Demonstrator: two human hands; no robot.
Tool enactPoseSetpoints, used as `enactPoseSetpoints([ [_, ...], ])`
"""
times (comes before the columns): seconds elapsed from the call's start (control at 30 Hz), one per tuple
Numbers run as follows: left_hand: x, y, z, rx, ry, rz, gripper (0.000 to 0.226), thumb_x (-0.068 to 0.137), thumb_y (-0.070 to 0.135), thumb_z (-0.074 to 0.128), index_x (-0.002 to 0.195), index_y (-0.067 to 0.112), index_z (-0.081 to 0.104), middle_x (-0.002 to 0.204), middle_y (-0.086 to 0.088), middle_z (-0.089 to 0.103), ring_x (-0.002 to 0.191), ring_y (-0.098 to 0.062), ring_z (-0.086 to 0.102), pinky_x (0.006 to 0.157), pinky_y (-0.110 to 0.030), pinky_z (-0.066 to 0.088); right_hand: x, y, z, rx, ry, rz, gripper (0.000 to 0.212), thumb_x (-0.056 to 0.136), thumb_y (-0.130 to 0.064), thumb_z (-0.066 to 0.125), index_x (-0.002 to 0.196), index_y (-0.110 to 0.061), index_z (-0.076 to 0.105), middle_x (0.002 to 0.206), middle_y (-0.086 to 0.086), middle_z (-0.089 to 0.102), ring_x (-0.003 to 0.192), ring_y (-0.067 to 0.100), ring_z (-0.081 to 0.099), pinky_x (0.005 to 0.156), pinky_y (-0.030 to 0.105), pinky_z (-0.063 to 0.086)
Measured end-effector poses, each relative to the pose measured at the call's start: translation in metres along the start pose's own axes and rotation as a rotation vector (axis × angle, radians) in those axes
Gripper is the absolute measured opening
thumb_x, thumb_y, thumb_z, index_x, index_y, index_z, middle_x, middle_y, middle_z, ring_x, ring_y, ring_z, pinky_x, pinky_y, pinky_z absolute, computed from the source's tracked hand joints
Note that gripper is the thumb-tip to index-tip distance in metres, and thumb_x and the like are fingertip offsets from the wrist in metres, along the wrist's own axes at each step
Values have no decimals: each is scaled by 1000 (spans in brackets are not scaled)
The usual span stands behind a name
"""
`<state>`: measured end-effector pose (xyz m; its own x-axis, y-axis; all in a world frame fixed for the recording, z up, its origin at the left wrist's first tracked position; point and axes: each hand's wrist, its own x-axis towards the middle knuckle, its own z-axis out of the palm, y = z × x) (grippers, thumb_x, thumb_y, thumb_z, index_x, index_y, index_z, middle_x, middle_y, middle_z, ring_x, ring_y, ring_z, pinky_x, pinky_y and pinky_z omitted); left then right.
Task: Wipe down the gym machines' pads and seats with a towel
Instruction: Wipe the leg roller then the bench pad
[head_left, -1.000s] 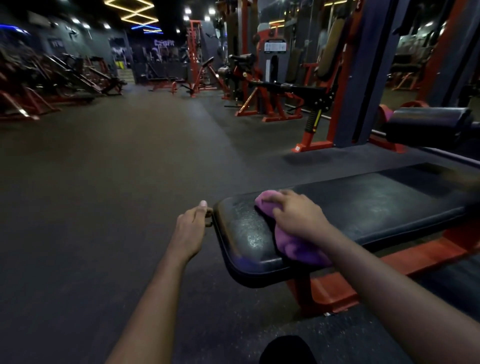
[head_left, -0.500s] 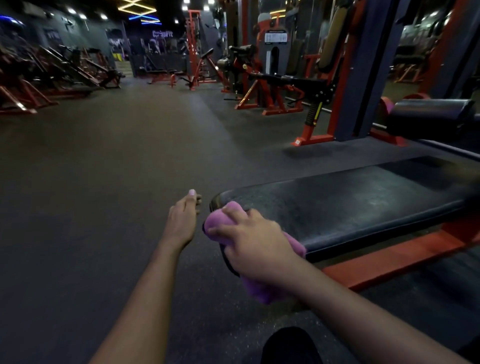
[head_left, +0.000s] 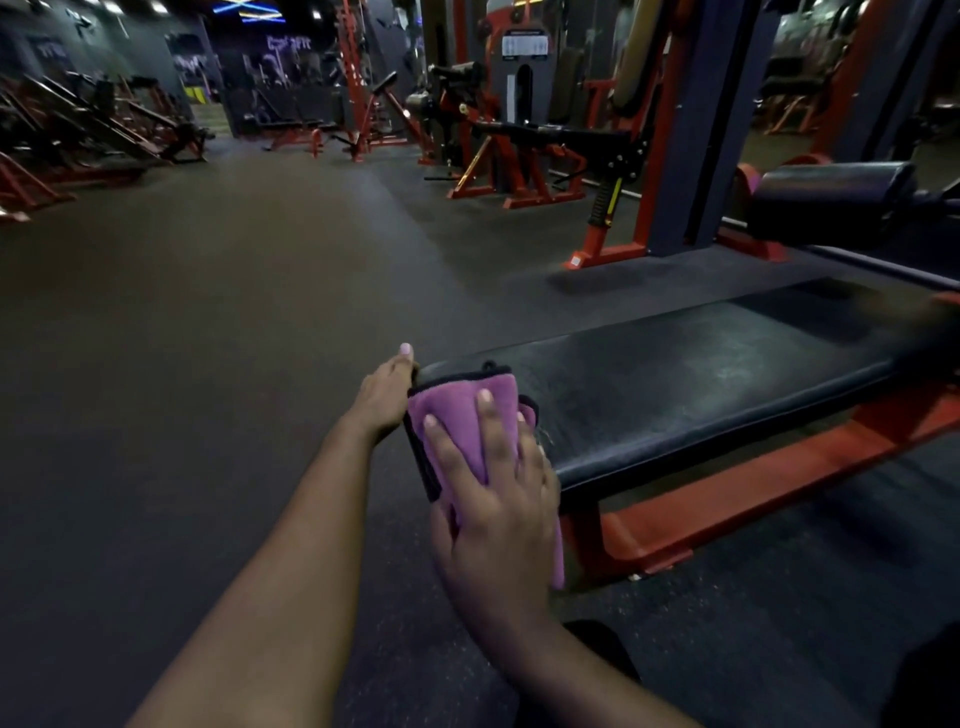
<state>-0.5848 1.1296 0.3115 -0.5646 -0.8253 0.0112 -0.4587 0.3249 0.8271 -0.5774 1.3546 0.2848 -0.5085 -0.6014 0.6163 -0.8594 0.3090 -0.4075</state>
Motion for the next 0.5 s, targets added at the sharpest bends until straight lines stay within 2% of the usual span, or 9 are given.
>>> enactPoseSetpoints([
  [0.1,-1,5,19,-14,-5,-11,62,109,47,17,142,6,50,153,-19,43,142,-34,38,117,-38,27,-5,15,1,54,145,52,73,83,-34,56,154,-44,38,169,-1,22,145,34,37,107,53,36],
  [0.2,-4,0,27,-60,59,-29,58,110,44,20,145,8,48,153,-17,43,142,-31,38,115,-36,27,8,22,4,126,265,238,72,81,-29,55,151,-41,44,166,-1,29,137,32,45,99,56,41],
  [0.27,-4,-3,27,-70,67,-27,60,109,47,19,145,9,49,152,-16,45,141,-31,39,118,-39,28,3,10,10,140,328,307,69,83,-27,55,151,-39,47,166,1,28,142,33,40,100,59,41],
  [0.37,1,-5,26,-65,77,-17,61,109,46,20,143,5,50,149,-18,48,140,-32,42,118,-43,29,-29,-14,30,72,294,201,73,82,-33,62,152,-42,43,168,3,24,153,35,24,109,62,34],
  [0.43,3,-5,26,-53,75,-18,62,109,47,20,142,5,51,147,-18,50,138,-33,43,117,-44,31,-40,-11,39,30,275,130,71,83,-37,63,151,-42,45,167,5,26,152,37,25,109,62,33],
  [0.5,3,-7,26,-41,92,-1,61,109,47,20,138,5,53,144,-19,52,135,-33,45,115,-44,33,-29,5,35,63,318,170,63,89,-37,58,150,-41,45,166,5,28,148,36,33,106,57,36],
])
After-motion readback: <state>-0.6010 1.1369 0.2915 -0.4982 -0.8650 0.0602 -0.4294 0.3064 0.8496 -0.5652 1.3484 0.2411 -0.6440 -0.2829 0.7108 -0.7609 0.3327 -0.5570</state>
